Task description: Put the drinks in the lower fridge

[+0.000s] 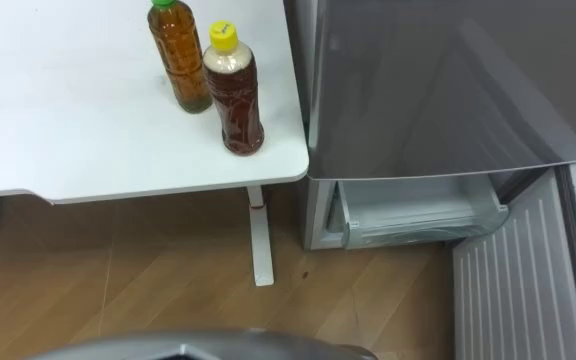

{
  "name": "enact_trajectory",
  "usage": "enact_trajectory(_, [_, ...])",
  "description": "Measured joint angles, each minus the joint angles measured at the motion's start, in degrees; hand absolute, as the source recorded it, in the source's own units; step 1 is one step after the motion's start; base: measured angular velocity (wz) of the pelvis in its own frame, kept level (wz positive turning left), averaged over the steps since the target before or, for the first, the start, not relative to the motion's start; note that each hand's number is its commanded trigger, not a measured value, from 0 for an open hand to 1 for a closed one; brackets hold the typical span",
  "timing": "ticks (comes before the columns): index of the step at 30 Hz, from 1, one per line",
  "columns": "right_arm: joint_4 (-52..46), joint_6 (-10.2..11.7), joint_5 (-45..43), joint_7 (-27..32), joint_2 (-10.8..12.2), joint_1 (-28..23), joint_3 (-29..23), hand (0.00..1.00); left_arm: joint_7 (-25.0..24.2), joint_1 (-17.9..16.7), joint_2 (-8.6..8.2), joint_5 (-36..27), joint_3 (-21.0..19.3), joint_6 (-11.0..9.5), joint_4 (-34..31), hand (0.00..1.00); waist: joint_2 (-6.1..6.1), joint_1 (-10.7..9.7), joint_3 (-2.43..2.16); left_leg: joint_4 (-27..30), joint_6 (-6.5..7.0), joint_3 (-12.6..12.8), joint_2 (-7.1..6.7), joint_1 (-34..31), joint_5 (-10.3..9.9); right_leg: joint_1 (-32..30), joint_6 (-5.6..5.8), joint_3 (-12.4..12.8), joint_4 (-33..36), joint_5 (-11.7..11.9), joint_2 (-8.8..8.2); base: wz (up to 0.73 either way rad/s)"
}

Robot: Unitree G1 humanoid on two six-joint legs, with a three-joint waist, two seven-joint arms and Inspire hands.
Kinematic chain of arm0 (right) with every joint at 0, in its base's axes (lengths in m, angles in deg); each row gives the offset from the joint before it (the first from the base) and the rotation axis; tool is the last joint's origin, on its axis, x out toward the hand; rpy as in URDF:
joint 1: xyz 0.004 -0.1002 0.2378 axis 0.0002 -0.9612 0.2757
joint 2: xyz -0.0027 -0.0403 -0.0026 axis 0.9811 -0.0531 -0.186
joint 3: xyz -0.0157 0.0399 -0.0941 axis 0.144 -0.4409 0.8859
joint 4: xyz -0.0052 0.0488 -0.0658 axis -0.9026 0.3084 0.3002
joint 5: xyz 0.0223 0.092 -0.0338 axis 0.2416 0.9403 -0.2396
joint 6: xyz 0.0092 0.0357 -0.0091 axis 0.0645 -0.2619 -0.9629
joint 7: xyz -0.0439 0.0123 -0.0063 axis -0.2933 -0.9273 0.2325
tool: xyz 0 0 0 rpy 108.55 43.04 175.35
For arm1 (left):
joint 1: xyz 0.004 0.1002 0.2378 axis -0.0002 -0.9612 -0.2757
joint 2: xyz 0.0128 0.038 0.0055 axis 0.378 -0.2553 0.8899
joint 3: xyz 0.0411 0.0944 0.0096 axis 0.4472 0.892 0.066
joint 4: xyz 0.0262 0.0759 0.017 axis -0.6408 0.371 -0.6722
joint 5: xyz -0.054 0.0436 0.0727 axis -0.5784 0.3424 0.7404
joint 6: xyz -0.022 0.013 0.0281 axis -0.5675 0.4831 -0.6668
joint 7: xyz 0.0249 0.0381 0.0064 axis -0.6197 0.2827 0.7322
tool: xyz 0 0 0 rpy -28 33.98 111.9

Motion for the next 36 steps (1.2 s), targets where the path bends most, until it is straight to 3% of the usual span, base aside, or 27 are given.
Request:
enact_trajectory(22, [0.45, -0.07, -0.05, 0.33, 0.01, -0.01, -0.01, 0.00, -0.86, -0.11, 0.01, -1.12, -0.08, 0.42, 0.47, 0.00, -0.07, 0.01, 0.05, 0.63, 0.02, -0.28, -0.13, -0.11, 0.00, 0.23, 0.02, -0.18, 0.10, -0.31, -0.15, 0.00])
enact_trajectory(36, [0.45, 0.09, 0.53, 0.54, 0.00, 0.28, -0.18, 0.00, 3.20, 0.11, -0.05, -2.06, -1.09, -0.45, 0.65, 0.00, -0.59, 0.02, 0.04, 1.10, 0.27, -1.58, -0.68, -0.20, -0.16, 1.11, 0.30, -1.97, 0.09, -1.03, -0.64, 0.05])
